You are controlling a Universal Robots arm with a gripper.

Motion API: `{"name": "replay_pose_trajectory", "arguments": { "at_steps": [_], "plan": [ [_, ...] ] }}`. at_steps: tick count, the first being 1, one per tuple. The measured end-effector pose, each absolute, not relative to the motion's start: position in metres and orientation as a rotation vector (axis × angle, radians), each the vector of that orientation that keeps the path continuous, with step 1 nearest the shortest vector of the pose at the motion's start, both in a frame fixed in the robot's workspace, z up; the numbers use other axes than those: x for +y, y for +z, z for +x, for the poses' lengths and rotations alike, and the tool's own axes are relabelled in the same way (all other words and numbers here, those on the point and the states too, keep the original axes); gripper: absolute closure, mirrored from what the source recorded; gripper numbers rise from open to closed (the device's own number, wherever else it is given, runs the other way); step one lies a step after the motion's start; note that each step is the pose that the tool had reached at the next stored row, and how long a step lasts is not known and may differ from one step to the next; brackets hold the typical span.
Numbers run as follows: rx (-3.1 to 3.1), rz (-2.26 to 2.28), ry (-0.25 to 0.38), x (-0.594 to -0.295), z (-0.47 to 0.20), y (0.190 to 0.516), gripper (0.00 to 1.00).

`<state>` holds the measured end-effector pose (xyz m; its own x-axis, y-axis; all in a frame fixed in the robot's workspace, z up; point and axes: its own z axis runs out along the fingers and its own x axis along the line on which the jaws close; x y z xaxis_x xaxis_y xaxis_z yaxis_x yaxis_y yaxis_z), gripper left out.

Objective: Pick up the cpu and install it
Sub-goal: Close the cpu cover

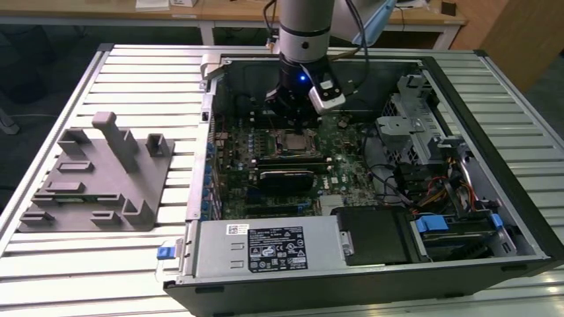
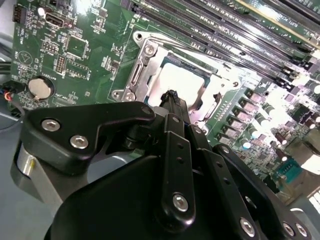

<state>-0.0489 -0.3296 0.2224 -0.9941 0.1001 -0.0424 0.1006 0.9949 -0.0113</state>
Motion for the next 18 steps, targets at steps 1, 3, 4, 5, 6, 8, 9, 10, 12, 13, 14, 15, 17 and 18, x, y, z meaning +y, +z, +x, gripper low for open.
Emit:
{"name": "replay_pose_trajectory", "arguments": {
  "at_steps": [1, 3, 4, 5, 6, 8, 9, 10, 12, 13, 14, 15, 17, 18],
  "plan": [
    [3.096, 0.155, -0.021, -0.33, -0.049, 0.221, 0.89],
    [3.094, 0.154, -0.021, -0.33, -0.049, 0.219, 0.89],
    [3.094, 0.153, -0.021, -0.33, -0.049, 0.218, 0.89],
    [3.093, 0.153, -0.021, -0.33, -0.05, 0.217, 0.89],
    [3.092, 0.152, -0.021, -0.33, -0.05, 0.216, 0.89],
    [3.09, 0.151, -0.02, -0.33, -0.053, 0.216, 0.89],
    [3.09, 0.151, -0.02, -0.33, -0.055, 0.216, 0.89],
    [3.089, 0.151, -0.02, -0.33, -0.057, 0.216, 0.89],
    [3.088, 0.151, -0.02, -0.33, -0.061, 0.215, 0.89],
    [3.088, 0.151, -0.02, -0.33, -0.064, 0.215, 0.89],
    [3.087, 0.151, -0.02, -0.33, -0.066, 0.215, 0.89],
    [3.086, 0.151, -0.02, -0.33, -0.068, 0.214, 0.89],
    [3.084, 0.151, -0.02, -0.33, -0.072, 0.212, 0.89],
    [3.084, 0.151, -0.02, -0.33, -0.073, 0.211, 0.89]
  ]
}}
